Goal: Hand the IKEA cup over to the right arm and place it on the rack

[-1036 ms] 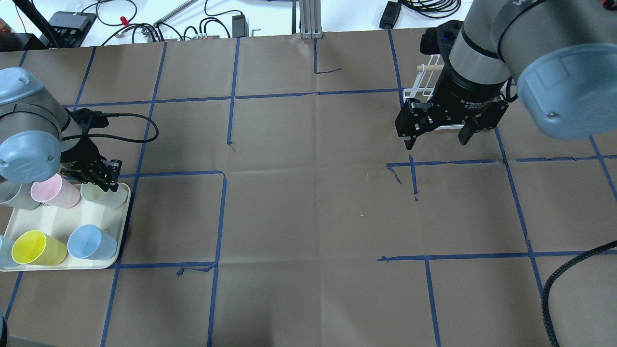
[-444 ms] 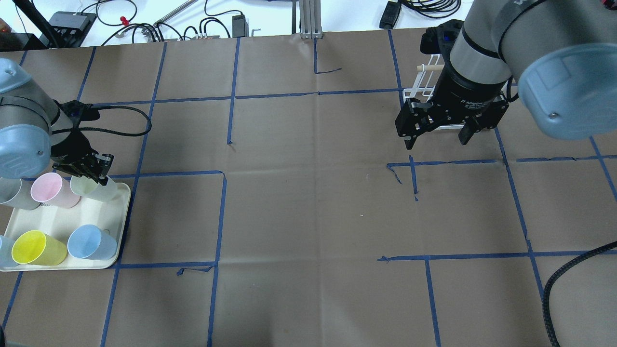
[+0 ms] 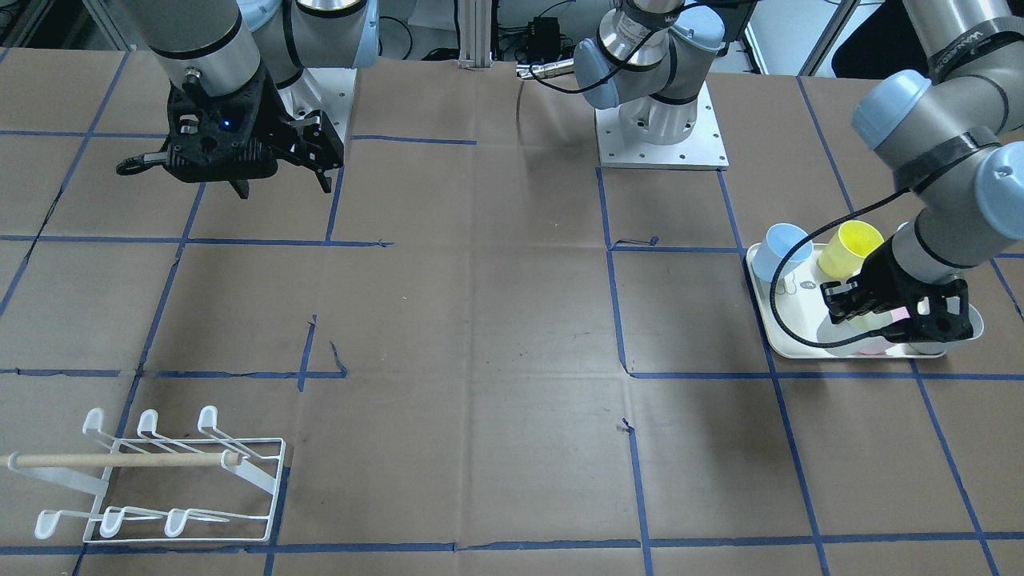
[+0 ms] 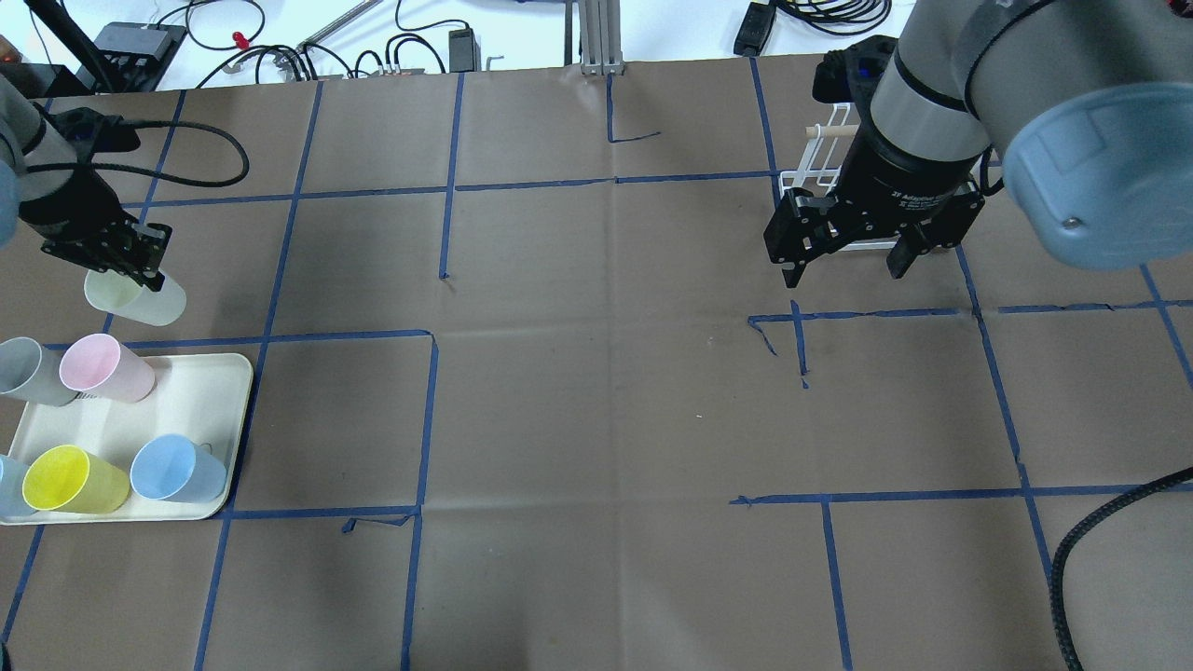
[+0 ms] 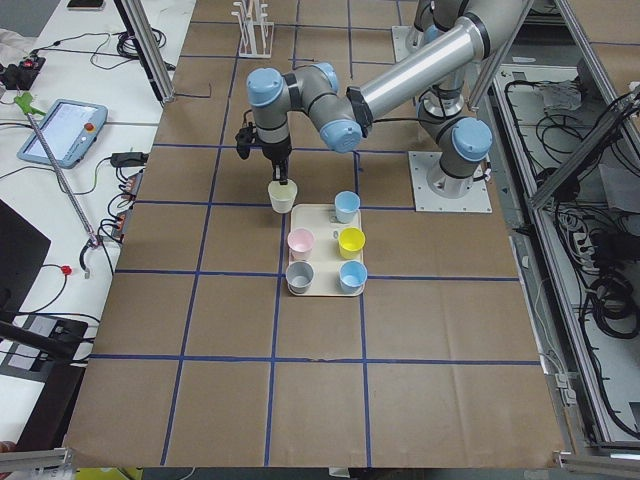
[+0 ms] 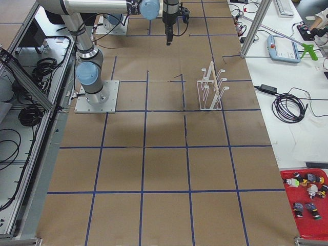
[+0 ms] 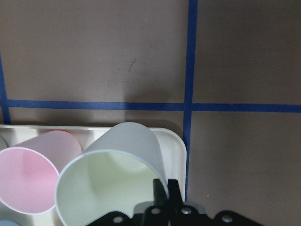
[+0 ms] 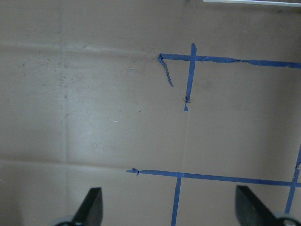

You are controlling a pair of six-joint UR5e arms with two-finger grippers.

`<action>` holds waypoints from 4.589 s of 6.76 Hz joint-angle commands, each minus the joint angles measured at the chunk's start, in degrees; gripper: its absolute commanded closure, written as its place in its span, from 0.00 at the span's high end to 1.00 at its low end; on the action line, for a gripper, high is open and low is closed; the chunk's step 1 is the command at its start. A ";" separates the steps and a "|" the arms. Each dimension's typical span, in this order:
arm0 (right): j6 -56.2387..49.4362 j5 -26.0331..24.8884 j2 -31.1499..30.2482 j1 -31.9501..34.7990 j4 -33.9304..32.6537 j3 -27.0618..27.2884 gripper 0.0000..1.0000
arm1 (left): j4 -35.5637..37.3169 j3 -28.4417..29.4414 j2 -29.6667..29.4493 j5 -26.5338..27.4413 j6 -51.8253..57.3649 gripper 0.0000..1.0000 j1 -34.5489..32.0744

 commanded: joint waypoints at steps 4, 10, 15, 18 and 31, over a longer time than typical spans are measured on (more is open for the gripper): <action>-0.01 3.32 0.17 0.00 -1.14 0.13 1.00 | 17.05 2.57 -0.76 -16.63 4.84 0.00 -5.94; 13.58 7.86 -0.09 0.18 -17.45 0.21 1.00 | 71.17 -15.25 -7.26 -47.24 4.49 0.00 -7.89; 28.95 24.15 3.24 0.26 -51.96 7.75 0.99 | 99.80 -19.32 -13.42 -42.80 -9.83 0.00 -20.89; 49.67 27.85 5.70 0.00 -72.17 13.73 0.99 | 99.28 -18.97 -12.28 -29.88 -16.96 0.00 -30.20; 84.05 33.74 28.10 1.05 -109.98 14.10 0.93 | 100.07 -24.15 -11.22 -43.66 -19.33 0.01 -26.61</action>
